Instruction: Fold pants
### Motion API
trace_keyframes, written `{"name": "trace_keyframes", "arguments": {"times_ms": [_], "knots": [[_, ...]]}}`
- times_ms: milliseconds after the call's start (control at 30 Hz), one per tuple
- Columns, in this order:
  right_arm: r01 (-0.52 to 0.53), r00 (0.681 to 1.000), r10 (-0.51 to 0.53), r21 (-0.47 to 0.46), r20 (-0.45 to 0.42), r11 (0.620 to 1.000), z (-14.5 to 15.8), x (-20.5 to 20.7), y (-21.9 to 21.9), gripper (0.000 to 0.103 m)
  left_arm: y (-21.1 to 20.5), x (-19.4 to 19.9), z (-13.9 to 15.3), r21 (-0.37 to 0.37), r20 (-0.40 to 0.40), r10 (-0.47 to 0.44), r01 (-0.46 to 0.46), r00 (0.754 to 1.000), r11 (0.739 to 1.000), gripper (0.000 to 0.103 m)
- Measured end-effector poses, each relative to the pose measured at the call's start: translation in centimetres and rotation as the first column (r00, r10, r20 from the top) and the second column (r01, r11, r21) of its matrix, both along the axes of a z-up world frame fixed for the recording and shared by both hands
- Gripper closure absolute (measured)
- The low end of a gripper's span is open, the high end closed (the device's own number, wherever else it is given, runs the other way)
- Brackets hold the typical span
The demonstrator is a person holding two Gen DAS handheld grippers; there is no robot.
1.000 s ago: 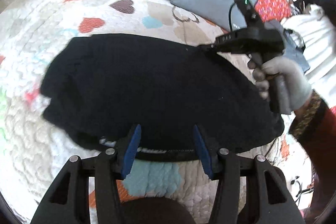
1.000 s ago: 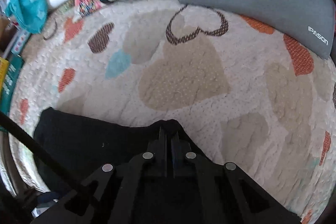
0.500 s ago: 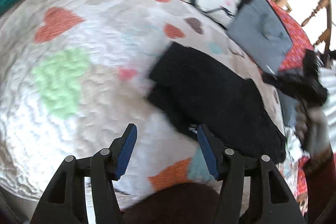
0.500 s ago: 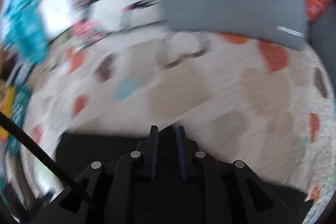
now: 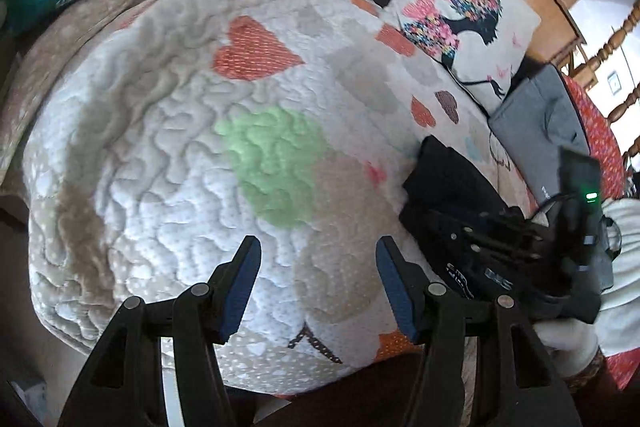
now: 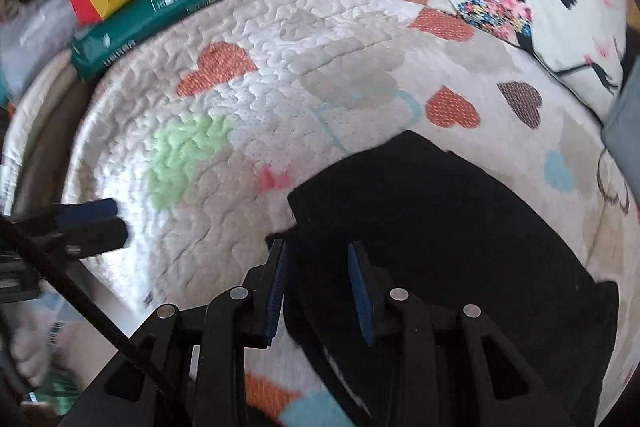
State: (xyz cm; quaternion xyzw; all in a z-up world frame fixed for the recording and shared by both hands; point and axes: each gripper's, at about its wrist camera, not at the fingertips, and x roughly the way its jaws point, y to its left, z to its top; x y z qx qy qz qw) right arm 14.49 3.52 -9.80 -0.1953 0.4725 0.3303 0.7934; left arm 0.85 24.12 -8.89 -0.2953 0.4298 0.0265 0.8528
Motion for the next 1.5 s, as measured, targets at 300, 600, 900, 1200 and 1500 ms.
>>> {"name": "trace_keyframes", "arguments": {"times_ms": [300, 600, 900, 1200, 1500], "knots": [[0.139, 0.971, -0.080, 0.258, -0.227, 0.956, 3.1, 0.7, -2.8, 0.094, 1.3, -0.1, -0.5, -0.034, 0.016, 0.018, -0.018, 1.000, 0.999, 0.044], [0.209, 0.894, -0.062, 0.292, -0.443, 0.933, -1.8, 0.3, -2.3, 0.079, 1.3, -0.8, 0.3, -0.032, 0.027, 0.026, -0.025, 0.999, 0.999, 0.044], [0.363, 0.895, -0.204, 0.383, -0.396, 0.849, 2.9, 1.3, -11.9, 0.060, -1.0, -1.0, 2.2, 0.000, 0.049, -0.013, 0.013, 0.999, 1.000, 0.044], [0.738, 0.672, -0.647, 0.256, -0.359, 0.624, -0.2, -1.1, -36.3, 0.069, -6.0, -0.8, 4.8, 0.065, 0.071, -0.117, 0.113, 0.991, 0.991, 0.043], [0.906, 0.335, -0.864, 0.380, -0.376, 0.186, 1.8, -12.1, -54.2, 0.071, -13.9, 0.6, 6.4, 0.131, 0.045, -0.275, 0.267, 0.960, 0.955, 0.042]]}}
